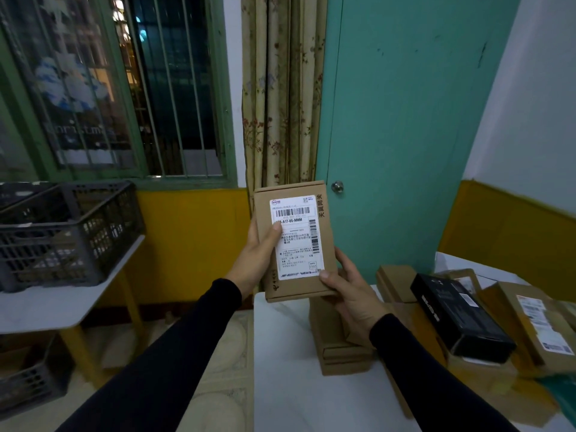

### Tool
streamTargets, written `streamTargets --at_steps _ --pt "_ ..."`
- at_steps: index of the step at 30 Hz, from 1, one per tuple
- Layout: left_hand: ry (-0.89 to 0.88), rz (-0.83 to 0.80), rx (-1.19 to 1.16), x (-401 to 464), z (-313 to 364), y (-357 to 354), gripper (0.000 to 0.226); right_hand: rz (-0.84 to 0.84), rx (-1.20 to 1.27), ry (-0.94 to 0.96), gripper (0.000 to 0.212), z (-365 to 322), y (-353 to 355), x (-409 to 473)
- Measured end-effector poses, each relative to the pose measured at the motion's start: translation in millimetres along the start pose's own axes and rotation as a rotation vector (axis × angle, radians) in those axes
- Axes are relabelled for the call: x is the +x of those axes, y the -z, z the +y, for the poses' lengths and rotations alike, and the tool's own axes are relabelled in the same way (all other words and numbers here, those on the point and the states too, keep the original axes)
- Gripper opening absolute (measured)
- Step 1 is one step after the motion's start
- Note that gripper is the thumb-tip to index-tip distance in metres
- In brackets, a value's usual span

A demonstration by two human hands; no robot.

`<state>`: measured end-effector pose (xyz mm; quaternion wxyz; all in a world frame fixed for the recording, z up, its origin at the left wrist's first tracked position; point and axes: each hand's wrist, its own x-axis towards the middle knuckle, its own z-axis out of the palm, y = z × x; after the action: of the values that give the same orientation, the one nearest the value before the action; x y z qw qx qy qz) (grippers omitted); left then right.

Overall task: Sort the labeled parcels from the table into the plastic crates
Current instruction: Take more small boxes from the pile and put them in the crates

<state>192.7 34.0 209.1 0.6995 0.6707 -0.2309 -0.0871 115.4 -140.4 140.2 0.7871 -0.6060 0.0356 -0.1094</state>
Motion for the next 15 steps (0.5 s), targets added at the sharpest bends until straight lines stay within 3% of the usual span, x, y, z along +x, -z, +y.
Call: streamTargets --at_steps 7,10,15 --pt "0.022 -0.005 0.015 -4.9 -7.1 7.5 0.051 -0.027 0.01 -0.054 0.077 2.7 -1.9 -1.7" --pt "0.024 0.044 0.052 -9.7 -6.8 18.6 0.048 -0.044 -0.072 -0.083 0.081 1.6 -9.6 2.6" --pt "0.107 0.169 0.083 -24.9 -9.3 51.8 0.037 -0.119 -0.095 -0.073 0.07 -2.2 -45.4 21.2"
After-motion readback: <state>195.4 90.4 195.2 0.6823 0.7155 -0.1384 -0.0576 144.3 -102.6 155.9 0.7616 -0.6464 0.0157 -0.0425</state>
